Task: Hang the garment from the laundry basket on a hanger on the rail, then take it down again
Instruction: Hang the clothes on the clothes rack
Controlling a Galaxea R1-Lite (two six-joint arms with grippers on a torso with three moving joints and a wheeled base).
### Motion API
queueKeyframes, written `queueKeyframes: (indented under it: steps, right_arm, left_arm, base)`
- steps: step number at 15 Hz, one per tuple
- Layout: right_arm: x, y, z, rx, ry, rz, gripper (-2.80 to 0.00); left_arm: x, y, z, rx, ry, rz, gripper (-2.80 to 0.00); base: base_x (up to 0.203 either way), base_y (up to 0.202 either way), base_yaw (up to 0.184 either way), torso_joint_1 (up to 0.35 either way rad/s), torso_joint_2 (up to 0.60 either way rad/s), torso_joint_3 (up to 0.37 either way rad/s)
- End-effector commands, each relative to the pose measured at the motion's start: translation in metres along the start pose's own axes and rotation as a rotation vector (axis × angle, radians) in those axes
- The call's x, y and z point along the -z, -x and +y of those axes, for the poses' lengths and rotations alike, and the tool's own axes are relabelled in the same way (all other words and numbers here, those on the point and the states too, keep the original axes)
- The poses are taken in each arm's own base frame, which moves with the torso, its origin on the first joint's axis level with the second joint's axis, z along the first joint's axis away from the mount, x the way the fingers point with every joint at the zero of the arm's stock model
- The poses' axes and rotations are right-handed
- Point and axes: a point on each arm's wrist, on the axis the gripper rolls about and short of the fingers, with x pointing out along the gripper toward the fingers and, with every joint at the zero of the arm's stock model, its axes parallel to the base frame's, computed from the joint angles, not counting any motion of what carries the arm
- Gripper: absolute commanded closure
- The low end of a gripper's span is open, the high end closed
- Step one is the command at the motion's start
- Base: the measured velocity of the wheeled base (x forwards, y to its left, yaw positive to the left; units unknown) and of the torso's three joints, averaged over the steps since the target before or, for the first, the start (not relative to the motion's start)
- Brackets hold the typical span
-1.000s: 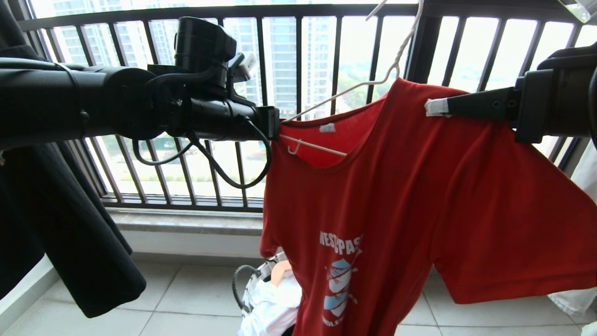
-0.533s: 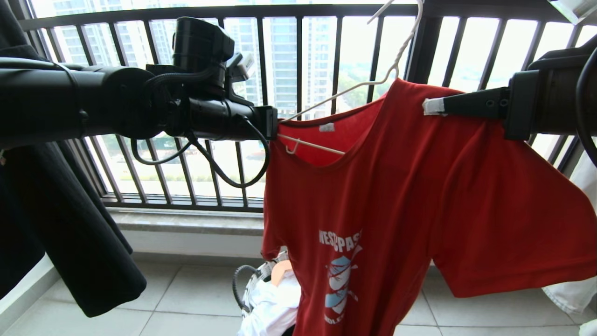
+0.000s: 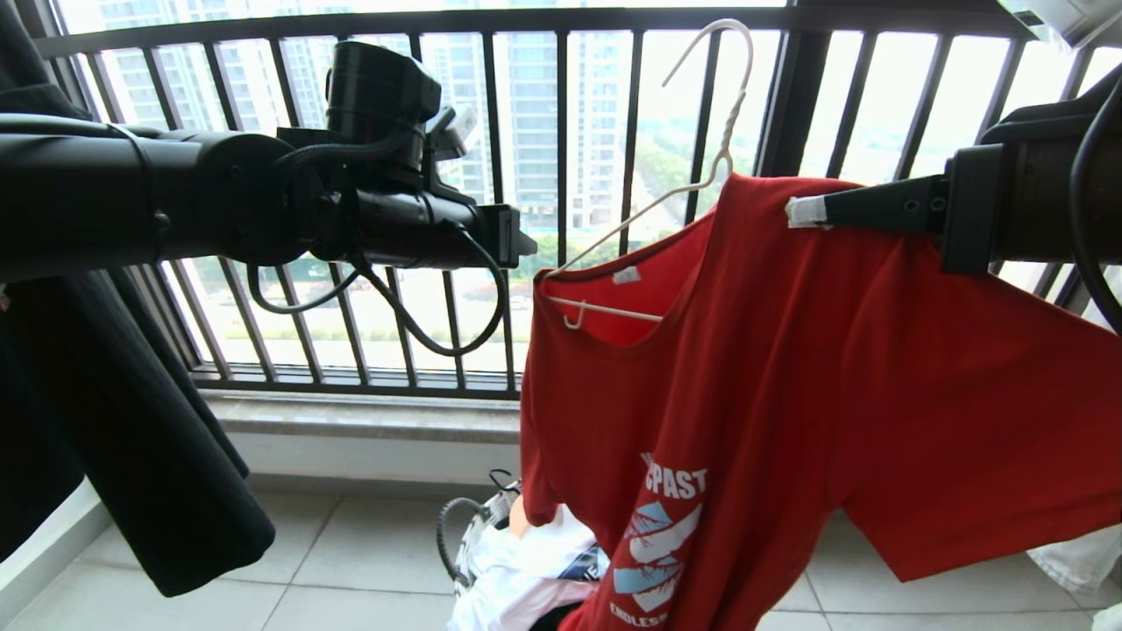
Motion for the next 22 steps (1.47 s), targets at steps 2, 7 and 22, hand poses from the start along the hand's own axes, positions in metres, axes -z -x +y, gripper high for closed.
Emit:
queueKeyframes:
  steps: [2,7,22]
  right_arm:
    - [-0.001,0.001,0.000,0.000,0.001,-0.004,0.00]
    - [-0.006,-0.001,-0.002,0.013,0.007,-0.041,0.00]
    - [-0.018,0.009,-0.004,0.030,0.011,-0.093,0.00]
  left_arm:
    - [-0.002,0.003,-0.001,0.003,0.001,-0.006,-2.80]
    - [-0.003,0.004,0.000,0.084,0.016,0.025,-2.80]
    - [0.001,-0.006,0.005,0.109,0.107,0.199,-2.80]
  base:
    - [0.000,0.000,0.000,0.000,0.00,0.000]
    - [0.000,0.000,0.000,0.000,0.00,0.000]
    - [0.000,0.000,0.000,0.000,0.00,0.000]
